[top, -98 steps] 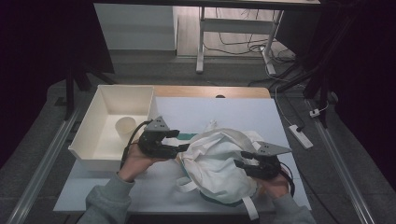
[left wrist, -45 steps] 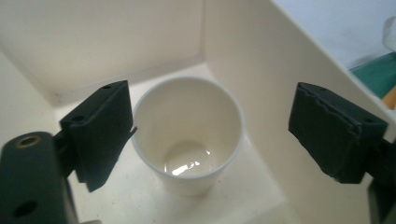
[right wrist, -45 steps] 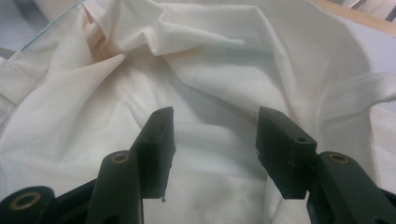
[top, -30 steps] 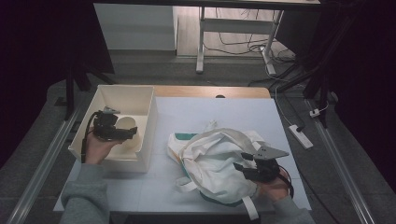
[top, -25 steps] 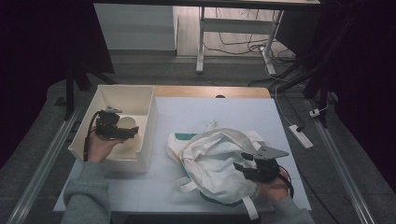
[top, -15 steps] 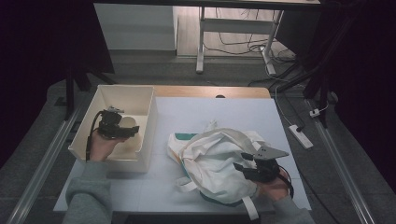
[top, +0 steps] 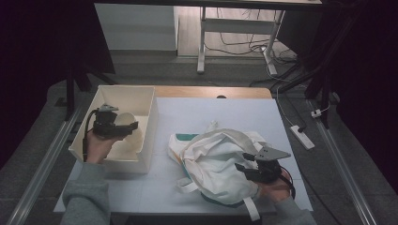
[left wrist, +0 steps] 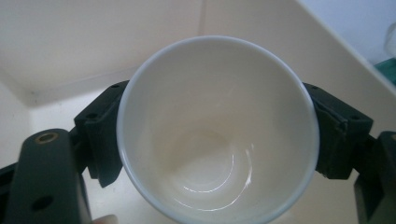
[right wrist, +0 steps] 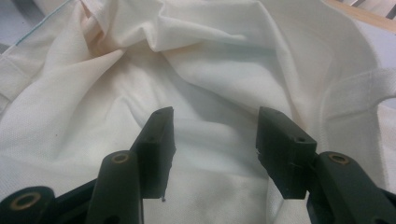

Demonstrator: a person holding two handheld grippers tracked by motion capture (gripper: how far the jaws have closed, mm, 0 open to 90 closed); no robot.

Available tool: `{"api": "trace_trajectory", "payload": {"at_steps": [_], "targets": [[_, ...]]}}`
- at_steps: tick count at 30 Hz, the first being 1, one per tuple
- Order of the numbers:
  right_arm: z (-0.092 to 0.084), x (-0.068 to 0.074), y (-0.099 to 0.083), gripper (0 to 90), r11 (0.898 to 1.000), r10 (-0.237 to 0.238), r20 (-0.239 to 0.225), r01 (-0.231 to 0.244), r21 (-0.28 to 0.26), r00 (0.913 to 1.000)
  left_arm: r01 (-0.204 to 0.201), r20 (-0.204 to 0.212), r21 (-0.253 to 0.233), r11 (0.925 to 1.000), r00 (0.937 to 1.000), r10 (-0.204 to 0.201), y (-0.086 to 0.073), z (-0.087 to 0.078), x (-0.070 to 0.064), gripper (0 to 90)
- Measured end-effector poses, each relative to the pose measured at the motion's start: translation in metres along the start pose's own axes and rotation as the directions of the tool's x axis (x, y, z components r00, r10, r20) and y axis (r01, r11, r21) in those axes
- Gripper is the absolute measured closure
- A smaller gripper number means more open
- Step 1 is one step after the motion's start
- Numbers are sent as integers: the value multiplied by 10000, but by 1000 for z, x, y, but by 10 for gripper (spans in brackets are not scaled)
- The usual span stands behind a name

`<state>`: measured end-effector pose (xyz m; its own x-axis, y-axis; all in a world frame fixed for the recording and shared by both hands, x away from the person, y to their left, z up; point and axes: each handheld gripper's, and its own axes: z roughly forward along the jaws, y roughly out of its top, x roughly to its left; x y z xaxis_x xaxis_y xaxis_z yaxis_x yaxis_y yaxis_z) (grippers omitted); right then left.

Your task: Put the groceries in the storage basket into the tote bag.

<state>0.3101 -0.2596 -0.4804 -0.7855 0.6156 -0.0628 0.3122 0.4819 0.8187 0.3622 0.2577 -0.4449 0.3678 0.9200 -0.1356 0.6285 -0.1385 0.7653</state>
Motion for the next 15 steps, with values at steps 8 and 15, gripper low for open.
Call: {"api": "trace_trajectory", "payload": {"at_steps": [8, 15], "targets": [[0, 0, 0, 473, 10000, 9, 19, -9, -23, 10000, -12, 377, -717, 9974, 9993, 39, 6, -19, -6, 197], [-1, 0, 0, 473, 10000, 26, 45, -26, -22, 10000, -88, 720, -1275, 9918, 9972, 181, 11, -32, -15, 197]]}}
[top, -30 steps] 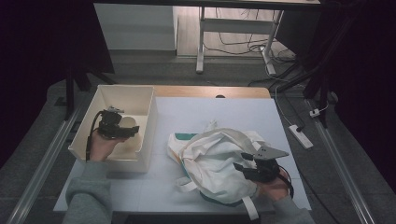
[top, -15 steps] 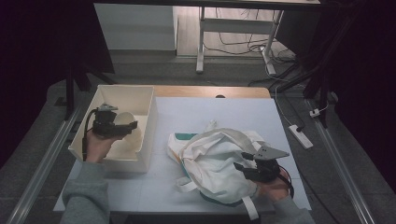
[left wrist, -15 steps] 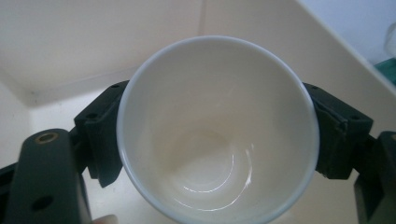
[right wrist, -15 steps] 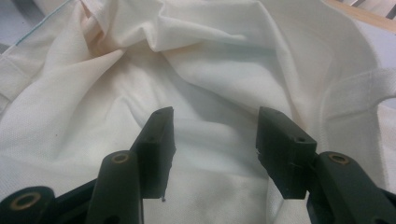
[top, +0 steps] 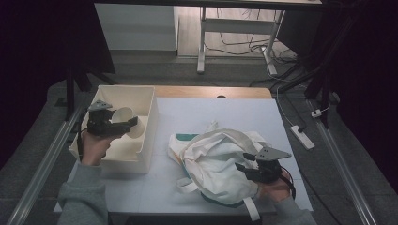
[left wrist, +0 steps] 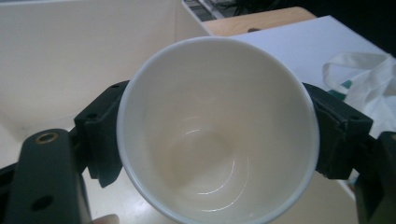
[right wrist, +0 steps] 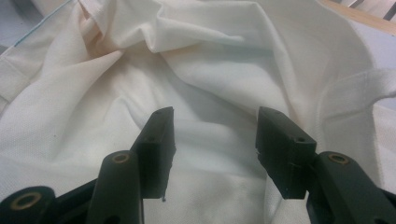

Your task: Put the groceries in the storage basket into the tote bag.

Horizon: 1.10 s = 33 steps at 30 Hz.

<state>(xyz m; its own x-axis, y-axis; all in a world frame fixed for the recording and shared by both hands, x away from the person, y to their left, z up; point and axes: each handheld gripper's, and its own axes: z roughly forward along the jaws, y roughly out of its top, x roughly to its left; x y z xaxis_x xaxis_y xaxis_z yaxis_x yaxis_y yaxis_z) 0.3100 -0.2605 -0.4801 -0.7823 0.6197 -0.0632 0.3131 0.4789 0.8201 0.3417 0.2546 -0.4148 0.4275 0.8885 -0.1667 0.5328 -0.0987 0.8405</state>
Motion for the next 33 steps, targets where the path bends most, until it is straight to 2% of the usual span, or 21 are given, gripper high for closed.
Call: {"api": "trace_trajectory", "payload": {"at_steps": [4, 8, 12, 19, 27, 30, 33], "targets": [[0, 0, 0, 472, 10000, -18, 14, 18, -21, 10000, -136, 84, -341, 9993, 9999, 139, 4, -8, -6, 197], [1, 0, 0, 472, 10000, -49, 19, 49, 12, 10000, -139, 339, -709, 9974, 9993, 164, 7, -15, -11, 198], [1, 0, 0, 473, 10000, -54, 13, 54, -17, 10000, -277, 225, -989, 9947, 9993, 301, 10, -23, -16, 197], [1, 0, 0, 472, 10000, -79, 7, 79, 19, 10000, -242, 212, -1595, 9869, 9994, 280, 14, -36, -19, 198], [2, 1, 0, 472, 10000, -77, 12, 77, 28, 10000, -217, 695, -2282, 9734, 9968, 386, 18, -49, -31, 198], [2, 1, 0, 471, 10000, -77, 14, 77, 17, 10000, -370, 855, -2450, 9688, 9946, 596, 21, -53, -39, 198], [1, 1, 0, 471, 10000, -84, 5, 84, 22, 10000, -431, 1186, -2577, 9653, 9900, 759, 23, -55, -47, 198]]}}
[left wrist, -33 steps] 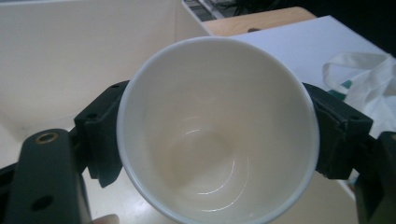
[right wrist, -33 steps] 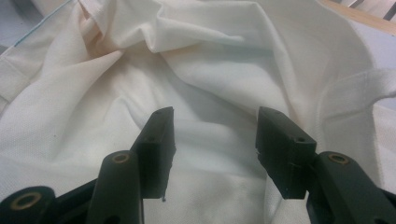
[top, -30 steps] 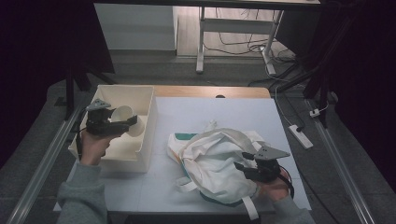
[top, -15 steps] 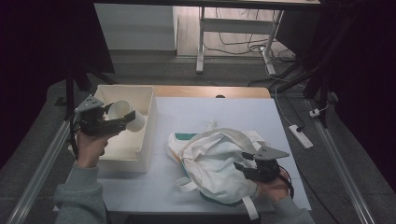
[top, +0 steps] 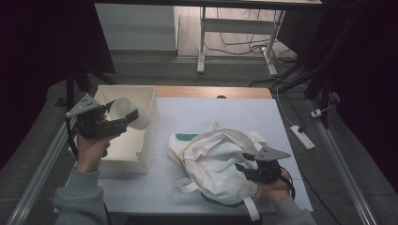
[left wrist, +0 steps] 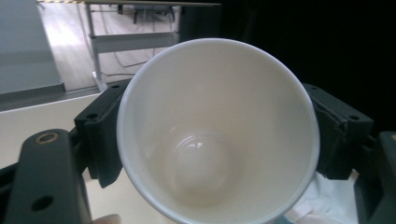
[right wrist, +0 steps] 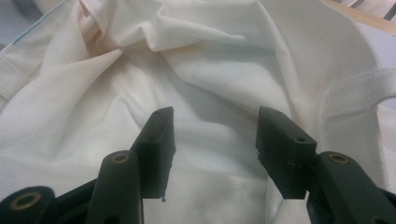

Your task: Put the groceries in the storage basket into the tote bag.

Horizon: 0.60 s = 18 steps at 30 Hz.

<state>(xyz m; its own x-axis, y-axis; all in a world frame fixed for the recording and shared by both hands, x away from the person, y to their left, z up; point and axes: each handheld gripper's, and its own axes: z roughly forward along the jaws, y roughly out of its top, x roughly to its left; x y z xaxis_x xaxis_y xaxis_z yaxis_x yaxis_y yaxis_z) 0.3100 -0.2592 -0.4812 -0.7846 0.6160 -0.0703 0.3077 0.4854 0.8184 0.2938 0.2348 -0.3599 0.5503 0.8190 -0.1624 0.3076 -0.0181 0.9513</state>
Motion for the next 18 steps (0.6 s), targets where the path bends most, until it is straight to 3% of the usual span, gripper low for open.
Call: {"api": "trace_trajectory", "payload": {"at_steps": [6, 18], "targets": [[0, 1, 0, 469, 10000, -27, -26, 27, -6, 10000, -246, 795, 24, 9997, 9965, 244, 3, 5, -17, 198], [0, 4, 4, 453, 9997, -101, -144, 98, -206, 9998, -1001, 1698, 486, 9938, 9813, 905, 2, 26, -54, 197]]}}
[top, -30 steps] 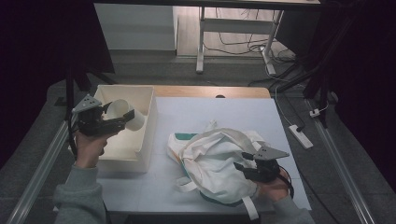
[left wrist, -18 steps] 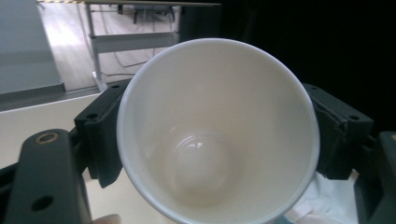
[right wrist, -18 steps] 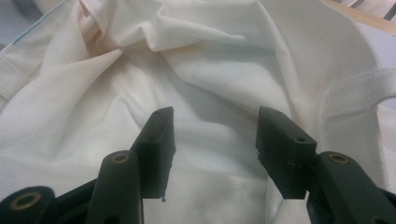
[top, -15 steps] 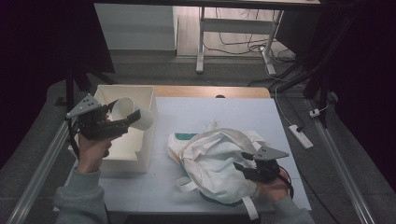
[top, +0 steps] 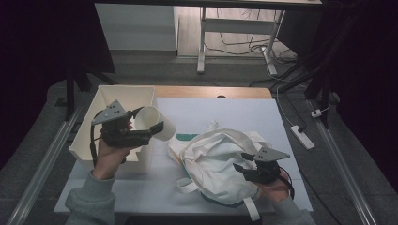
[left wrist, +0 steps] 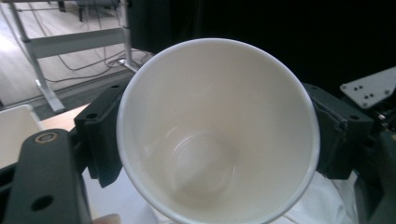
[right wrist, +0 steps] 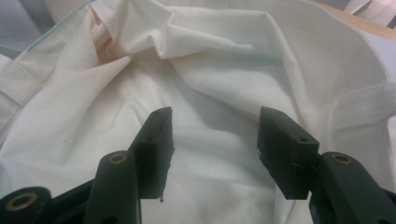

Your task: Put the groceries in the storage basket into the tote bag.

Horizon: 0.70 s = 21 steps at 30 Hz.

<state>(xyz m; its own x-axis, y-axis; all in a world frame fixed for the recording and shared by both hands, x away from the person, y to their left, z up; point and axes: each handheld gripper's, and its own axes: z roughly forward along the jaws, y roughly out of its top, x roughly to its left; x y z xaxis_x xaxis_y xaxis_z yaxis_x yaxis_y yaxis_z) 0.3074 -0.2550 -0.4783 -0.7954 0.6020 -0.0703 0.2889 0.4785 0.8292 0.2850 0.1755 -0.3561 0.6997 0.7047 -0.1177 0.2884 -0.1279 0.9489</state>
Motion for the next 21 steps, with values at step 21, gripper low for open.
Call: {"api": "trace_trajectory", "payload": {"at_steps": [21], "targets": [[3, 17, 19, 329, 9978, -307, -251, 292, -590, 9992, -737, 1131, 1234, 9896, 9918, 598, -9, 61, -40, 197]]}}
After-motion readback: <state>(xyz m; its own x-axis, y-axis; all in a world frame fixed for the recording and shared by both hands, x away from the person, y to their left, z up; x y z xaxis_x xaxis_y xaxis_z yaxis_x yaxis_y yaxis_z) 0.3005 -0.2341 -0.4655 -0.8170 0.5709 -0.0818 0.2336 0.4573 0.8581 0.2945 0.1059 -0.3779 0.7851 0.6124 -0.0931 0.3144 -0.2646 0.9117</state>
